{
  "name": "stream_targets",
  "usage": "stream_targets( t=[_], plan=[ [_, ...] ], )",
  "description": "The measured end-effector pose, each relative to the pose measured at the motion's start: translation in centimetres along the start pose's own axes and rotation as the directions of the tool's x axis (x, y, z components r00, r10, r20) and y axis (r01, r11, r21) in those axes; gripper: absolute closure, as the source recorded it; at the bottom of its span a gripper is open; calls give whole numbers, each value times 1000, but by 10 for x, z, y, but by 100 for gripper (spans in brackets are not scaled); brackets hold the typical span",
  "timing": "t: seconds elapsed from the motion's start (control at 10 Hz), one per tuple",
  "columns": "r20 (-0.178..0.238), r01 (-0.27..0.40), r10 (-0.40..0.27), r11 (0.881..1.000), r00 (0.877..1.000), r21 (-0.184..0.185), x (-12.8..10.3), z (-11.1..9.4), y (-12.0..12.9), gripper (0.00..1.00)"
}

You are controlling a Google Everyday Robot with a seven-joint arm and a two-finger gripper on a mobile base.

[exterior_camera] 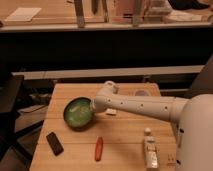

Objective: Drag the ceramic bowl in a circle

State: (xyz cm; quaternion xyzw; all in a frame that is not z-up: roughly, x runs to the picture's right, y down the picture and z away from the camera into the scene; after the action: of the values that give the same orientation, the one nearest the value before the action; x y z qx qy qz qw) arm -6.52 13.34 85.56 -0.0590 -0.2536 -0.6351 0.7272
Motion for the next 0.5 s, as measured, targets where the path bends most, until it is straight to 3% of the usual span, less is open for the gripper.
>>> stream_targets(
  t=[0.5],
  plan=[
    [-3,11,-11,1000,1000,3,2,-1,3,97]
  ],
)
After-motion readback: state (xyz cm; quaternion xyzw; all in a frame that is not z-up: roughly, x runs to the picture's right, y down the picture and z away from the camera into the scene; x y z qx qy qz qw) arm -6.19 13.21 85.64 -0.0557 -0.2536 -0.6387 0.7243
